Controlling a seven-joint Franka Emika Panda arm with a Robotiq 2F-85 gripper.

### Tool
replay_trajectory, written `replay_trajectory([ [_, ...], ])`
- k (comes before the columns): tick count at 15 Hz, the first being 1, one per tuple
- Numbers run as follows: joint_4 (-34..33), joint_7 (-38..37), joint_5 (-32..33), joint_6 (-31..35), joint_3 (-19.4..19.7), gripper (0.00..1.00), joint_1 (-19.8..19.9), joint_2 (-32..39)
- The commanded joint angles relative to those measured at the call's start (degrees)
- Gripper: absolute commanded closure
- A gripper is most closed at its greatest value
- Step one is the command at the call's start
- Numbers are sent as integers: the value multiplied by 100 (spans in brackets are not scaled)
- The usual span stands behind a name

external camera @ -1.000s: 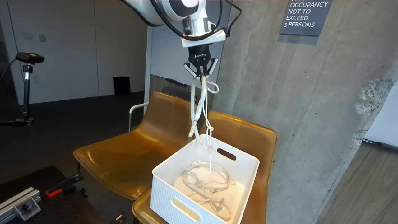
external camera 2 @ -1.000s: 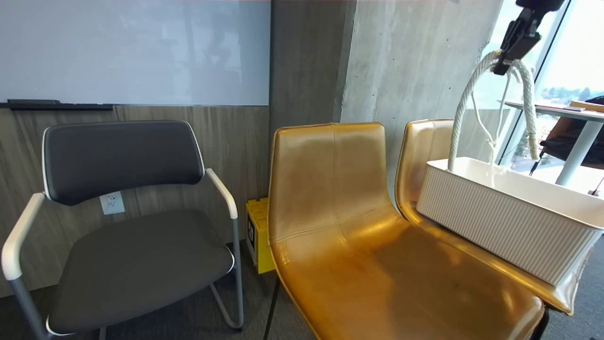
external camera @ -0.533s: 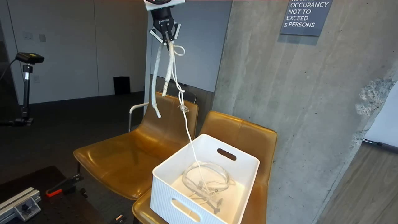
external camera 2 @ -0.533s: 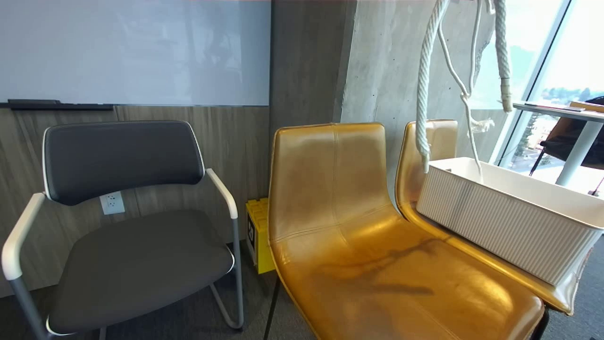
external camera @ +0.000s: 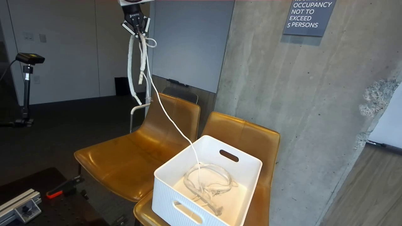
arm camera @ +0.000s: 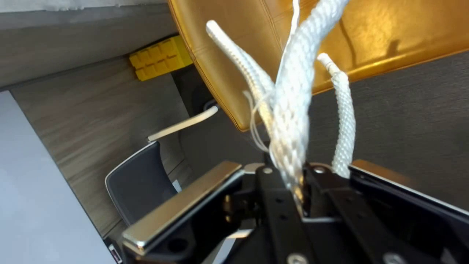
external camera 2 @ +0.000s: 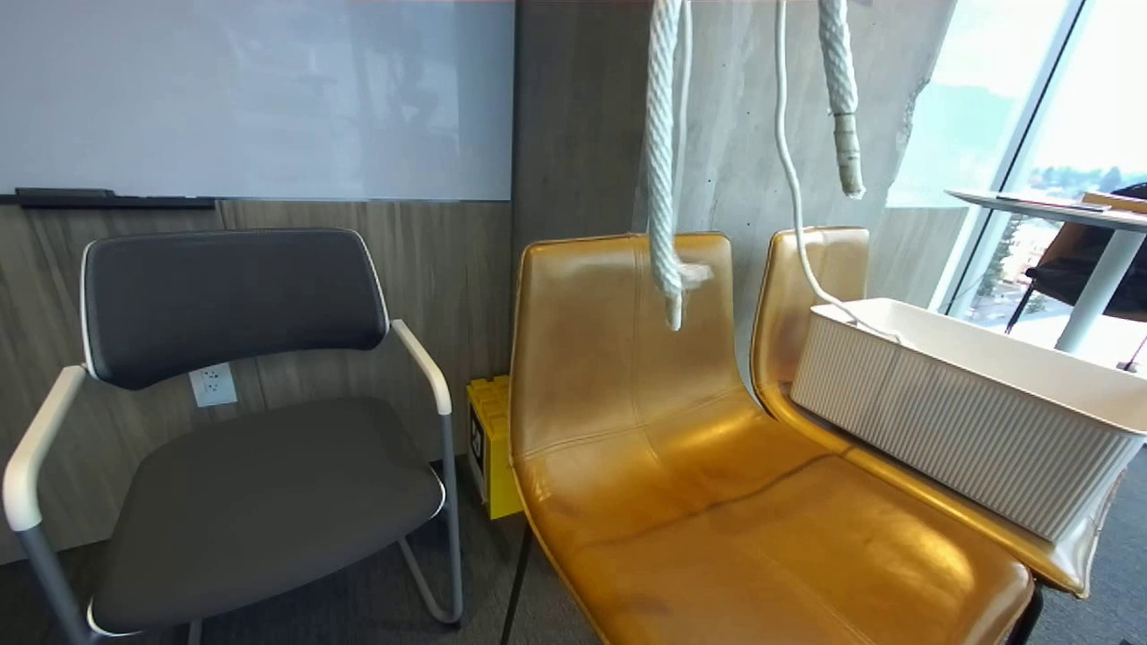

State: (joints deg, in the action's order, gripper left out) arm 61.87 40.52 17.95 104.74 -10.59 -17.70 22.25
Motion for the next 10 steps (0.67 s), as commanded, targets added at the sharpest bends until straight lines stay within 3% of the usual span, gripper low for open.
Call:
replay_trajectory([
  [1, -879, 169, 212, -338, -112, 97, -394, 566],
  [4, -975, 252, 127, -357, -35, 97, -468, 700],
  [10, -67, 204, -134, -57, 69, 97, 164, 368],
])
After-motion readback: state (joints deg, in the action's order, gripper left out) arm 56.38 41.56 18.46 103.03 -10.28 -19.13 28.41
